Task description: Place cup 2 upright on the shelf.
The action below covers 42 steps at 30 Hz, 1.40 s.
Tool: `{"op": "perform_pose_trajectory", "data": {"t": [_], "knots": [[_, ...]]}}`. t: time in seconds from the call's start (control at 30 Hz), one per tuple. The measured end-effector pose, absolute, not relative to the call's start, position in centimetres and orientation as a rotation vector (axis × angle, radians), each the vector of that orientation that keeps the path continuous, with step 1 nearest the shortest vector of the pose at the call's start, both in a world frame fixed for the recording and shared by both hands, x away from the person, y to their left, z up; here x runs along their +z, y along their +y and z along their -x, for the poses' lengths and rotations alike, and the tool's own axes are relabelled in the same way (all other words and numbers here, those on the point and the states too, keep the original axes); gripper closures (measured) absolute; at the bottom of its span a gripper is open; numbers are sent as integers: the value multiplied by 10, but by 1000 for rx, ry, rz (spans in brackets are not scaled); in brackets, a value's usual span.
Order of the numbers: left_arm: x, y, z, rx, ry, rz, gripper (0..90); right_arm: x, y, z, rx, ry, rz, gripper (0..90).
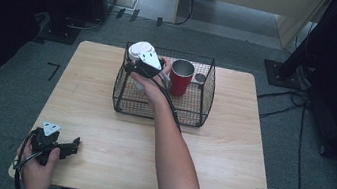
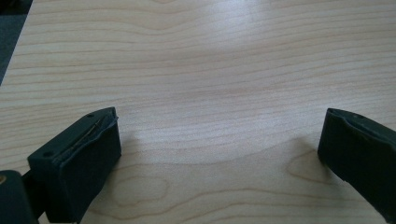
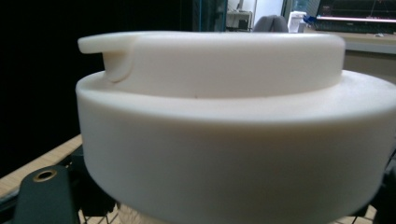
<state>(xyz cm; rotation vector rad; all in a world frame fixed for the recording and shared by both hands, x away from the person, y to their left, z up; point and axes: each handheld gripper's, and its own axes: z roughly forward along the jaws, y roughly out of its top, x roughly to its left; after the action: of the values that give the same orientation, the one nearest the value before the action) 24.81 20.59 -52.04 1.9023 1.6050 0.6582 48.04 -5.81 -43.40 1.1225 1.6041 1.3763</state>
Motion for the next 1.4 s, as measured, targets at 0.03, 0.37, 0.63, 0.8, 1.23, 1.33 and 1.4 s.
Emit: {"op": "perform_pose_trajectory", "data": {"t": [0.03,0.37,0.63,0.8,1.23,1.33,1.4], "knots": [[-520,206,-248,658,1605,-1902,0,-434,-58,-480,1376,1604,-1123,157],[-520,206,-248,659,1606,-1901,0,-450,-53,-486,1332,1635,-1137,157],[-520,206,-248,658,1606,-1901,0,-448,-56,-486,1322,1646,-1163,156],[-520,206,-248,658,1605,-1902,0,-449,-62,-485,1289,1655,-1160,155],[-521,206,-248,659,1606,-1897,0,-444,-70,-481,1308,1702,-1156,111],[-521,206,-248,659,1606,-1896,0,-443,-72,-481,1313,1707,-1151,88],[-520,206,-248,658,1605,-1900,0,-441,-73,-479,1328,1720,-1149,50]]}}
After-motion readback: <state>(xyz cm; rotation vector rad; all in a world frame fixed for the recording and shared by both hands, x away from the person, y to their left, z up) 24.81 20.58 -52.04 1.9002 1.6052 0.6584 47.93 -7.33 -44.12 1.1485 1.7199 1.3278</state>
